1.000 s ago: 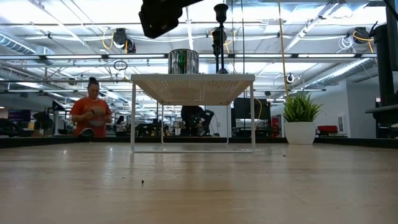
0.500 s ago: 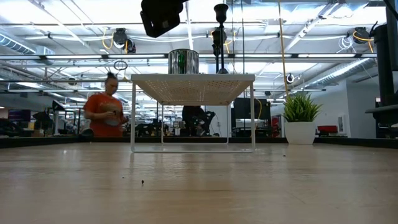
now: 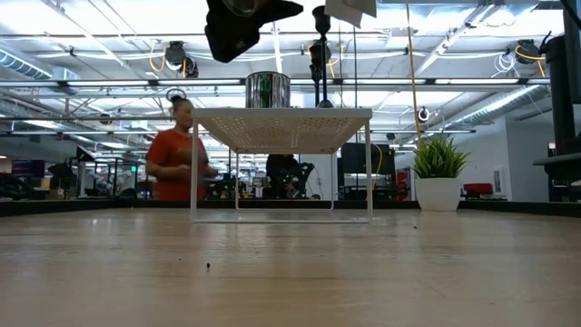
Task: Pick & Place candle stick holders
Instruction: Put the silver scented candle on the shelf aligned with the other silver scented candle
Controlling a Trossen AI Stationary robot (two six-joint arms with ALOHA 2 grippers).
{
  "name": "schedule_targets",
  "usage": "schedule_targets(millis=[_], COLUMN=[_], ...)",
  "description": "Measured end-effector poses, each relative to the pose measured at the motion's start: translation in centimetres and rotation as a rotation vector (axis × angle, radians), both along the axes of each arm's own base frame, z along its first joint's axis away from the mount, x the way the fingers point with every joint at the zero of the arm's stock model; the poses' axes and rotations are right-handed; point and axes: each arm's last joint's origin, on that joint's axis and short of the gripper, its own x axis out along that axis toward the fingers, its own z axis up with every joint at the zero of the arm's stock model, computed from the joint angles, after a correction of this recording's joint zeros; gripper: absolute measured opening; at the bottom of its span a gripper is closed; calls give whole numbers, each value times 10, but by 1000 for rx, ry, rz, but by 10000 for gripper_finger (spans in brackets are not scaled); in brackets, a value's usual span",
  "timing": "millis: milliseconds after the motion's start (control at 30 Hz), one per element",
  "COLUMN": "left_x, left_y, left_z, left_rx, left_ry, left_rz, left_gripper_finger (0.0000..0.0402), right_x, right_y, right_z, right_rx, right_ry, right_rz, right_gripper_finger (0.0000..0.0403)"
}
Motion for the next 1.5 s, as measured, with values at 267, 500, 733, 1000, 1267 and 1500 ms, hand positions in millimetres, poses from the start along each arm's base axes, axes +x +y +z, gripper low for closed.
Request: schedule_targets(millis=[267,500,733,1000,1267,1500], left_x=[-1,-6,-10,-16,-19,-25], left_y=[-1,-13,-22,-30,-38,-41], left_z=[-3,-4,-6,-9,-7,1], left_rx=[65,134,173,186,192,300], left_ry=[6,-6,-7,16,-10,-94], left_rz=[45,108,149,194,255,468], left_gripper_finger=[351,351,351,351,350,350], right_x=[-1,-4,-4,-18,-29,-48], right_y=[-1,-2,-5,-13,-19,-18], right_z=[-1,-2,-1,25,38,48], right_rx=[-6,-41,-54,-89,-140,-231], right_ry=[20,38,34,-68,-103,-95], right_rz=[-17,-45,-64,-133,-178,-249], right_gripper_finger=[369,370,370,370,370,369])
